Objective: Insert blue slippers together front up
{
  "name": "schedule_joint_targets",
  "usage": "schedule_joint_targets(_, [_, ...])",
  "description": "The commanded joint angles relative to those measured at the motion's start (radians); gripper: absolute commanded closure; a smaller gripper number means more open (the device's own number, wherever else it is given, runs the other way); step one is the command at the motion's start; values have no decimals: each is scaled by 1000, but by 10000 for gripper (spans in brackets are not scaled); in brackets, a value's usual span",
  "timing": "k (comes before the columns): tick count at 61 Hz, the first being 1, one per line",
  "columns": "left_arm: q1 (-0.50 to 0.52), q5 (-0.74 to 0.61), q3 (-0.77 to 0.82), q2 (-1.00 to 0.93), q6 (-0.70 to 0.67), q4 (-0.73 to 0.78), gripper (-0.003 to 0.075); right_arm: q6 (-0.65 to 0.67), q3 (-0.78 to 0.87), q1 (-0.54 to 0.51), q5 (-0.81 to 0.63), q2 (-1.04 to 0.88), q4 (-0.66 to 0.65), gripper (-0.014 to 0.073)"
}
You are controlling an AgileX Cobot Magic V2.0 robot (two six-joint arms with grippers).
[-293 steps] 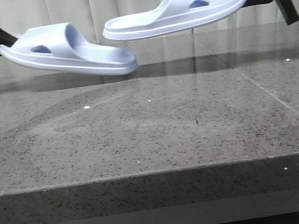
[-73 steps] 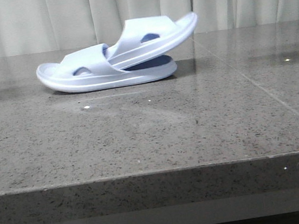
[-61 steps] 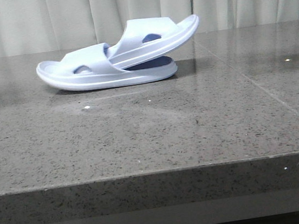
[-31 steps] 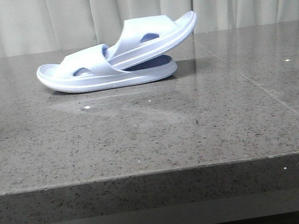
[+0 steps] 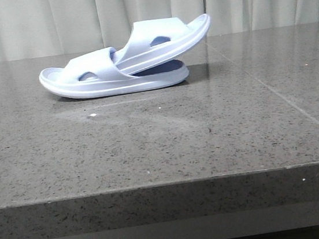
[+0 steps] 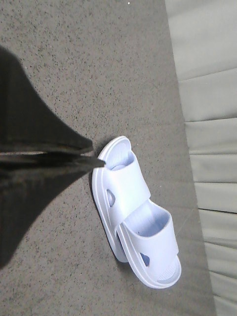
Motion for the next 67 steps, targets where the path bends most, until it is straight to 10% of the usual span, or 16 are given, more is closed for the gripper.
schedule_joint_targets(1, [-8,-70,13,-80,1,-31,741,-14,41,5,-81,-82,16,701])
schedule_joint_targets(67, [-8,-70,125,-288,-7,-84,741,-14,197,5,-103,-309,22,701])
